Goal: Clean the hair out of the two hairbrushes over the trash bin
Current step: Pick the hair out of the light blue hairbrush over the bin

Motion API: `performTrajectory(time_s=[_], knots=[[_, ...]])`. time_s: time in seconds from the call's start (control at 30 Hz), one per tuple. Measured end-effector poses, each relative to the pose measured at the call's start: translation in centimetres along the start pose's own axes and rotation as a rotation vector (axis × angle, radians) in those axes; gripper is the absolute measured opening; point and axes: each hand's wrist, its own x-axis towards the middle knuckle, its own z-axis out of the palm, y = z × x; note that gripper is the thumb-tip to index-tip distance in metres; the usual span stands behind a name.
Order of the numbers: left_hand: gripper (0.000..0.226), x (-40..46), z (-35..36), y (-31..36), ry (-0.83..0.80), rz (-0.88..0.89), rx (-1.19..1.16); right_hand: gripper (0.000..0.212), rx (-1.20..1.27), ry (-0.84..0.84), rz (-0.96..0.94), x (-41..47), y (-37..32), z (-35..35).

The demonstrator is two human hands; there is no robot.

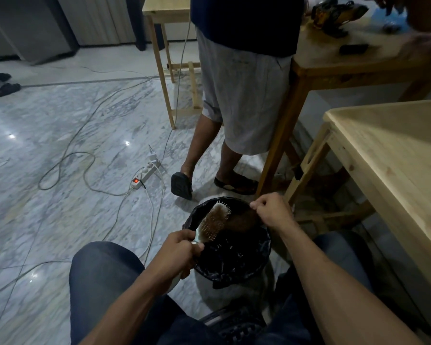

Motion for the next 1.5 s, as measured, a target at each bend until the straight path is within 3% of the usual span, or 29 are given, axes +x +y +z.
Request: performTrajectory(time_s=[0.13, 0.3, 0.4, 0.5, 0.6, 0.77, 0.9, 1.03, 1.2, 1.3, 1.33, 1.4, 1.5], knots=[[0.034, 0.1, 0.0, 0.7, 0.017, 0.015, 0.029, 0.022, -0.077, 0.080, 0.061, 0.6, -1.1, 0.0], [0.010, 0.8, -0.1, 2.7, 0.058, 0.078, 0.053, 0.052, 0.232, -0.208, 0.020, 0.1, -2.2, 0.6], [0.011, 0.9, 0.3, 3.1, 0.041, 0.088, 0.041, 0.064, 0.452, -0.401, 0.043, 0.1, -2.1, 0.7], [0.013, 1.0, 0.9, 3.2, 0.000, 0.096, 0.020, 0.047, 0.427, -0.485, -0.046, -0.6, -1.6, 0.7], [0.019, 0.9, 0.6, 3.3, -0.035, 0.076, -0.021, 0.018, 0.382, -0.418, -0.105, -0.7, -0.8, 0.9], [0.023, -0.2, -0.1, 3.0, -0.130, 0.013, -0.117, 0.015, 0.299, -0.102, -0.049, 0.6, 0.7, 0.1], [0.027, -0.4, 0.3, 2.8, -0.130, 0.000, -0.131, 0.015, 0.203, 0.039, 0.020, 1.4, 0.6, 1.0], [0.030, -0.4, -0.1, 3.5, -0.078, 0.036, -0.126, 0.017, 0.176, -0.213, 0.016, 0.8, -1.1, 0.8], [0.030, -0.1, -0.9, 3.9, -0.046, 0.058, -0.113, 0.048, 0.510, -0.453, 0.005, 0.1, -2.5, -0.6], [0.031, 0.0, -0.5, 4.0, -0.102, 0.043, -0.118, 0.049, 0.574, -0.601, -0.038, -0.6, -2.7, 0.7], [0.029, 0.0, -0.2, 4.1, -0.120, 0.040, -0.125, 0.041, 0.590, -0.638, -0.055, -1.0, -2.7, 1.2], [0.021, 0.0, -0.2, 4.5, -0.140, 0.030, -0.156, 0.015, 0.655, -0.631, -0.103, -1.8, -2.5, 2.2], [0.016, 0.0, -0.9, 4.8, -0.184, 0.000, -0.209, 0.017, 0.610, -0.417, -0.147, -1.6, -1.0, 2.8]])
